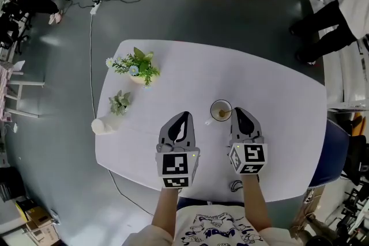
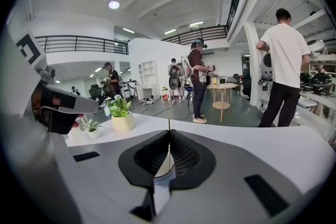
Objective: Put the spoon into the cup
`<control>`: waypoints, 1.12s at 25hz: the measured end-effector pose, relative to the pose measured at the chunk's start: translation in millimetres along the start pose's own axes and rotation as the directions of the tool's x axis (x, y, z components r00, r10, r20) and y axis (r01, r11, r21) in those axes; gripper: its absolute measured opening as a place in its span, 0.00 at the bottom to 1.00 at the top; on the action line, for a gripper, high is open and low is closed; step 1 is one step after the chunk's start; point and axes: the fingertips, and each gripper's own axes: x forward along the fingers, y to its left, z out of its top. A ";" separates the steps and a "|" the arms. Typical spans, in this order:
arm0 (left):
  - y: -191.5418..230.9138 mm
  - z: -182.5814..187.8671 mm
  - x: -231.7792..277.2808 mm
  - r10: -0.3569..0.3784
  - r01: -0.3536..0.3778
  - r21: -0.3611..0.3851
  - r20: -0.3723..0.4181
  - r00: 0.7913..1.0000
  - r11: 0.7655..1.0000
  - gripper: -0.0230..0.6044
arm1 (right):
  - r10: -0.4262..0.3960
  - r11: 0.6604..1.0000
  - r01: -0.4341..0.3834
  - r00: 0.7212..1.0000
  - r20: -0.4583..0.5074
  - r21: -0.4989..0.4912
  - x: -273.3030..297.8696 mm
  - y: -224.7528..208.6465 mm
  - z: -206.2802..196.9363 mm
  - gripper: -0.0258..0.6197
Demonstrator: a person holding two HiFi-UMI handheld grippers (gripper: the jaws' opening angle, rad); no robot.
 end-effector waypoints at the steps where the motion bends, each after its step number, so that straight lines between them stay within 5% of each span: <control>1: 0.5 -0.9 0.6 0.000 0.000 0.002 -0.002 1.000 1.000 0.06 | 0.000 1.000 0.000 1.000 -0.005 0.001 0.9 -0.2 -2.6 0.07; 7: 3.5 -3.6 -0.7 0.006 -0.006 -0.003 -0.006 1.000 1.000 0.06 | -0.004 1.000 0.004 1.000 -0.026 -0.013 3.5 -3.2 -9.0 0.09; 10: 3.9 -1.7 -4.1 0.016 -0.016 -0.008 0.000 1.000 1.000 0.06 | -0.005 1.000 0.005 1.000 -0.017 -0.011 0.3 -6.2 -4.4 0.25; 15: 2.2 7.8 -14.8 0.022 -0.022 -0.005 0.029 0.999 1.000 0.06 | -0.044 0.998 0.045 0.998 0.036 -0.035 -13.5 -14.1 12.8 0.33; 28: -21.2 62.5 -76.5 0.045 -0.049 0.019 0.180 0.983 0.999 0.06 | -0.099 0.994 0.109 0.959 0.264 -0.023 -102.9 -17.5 100.3 0.15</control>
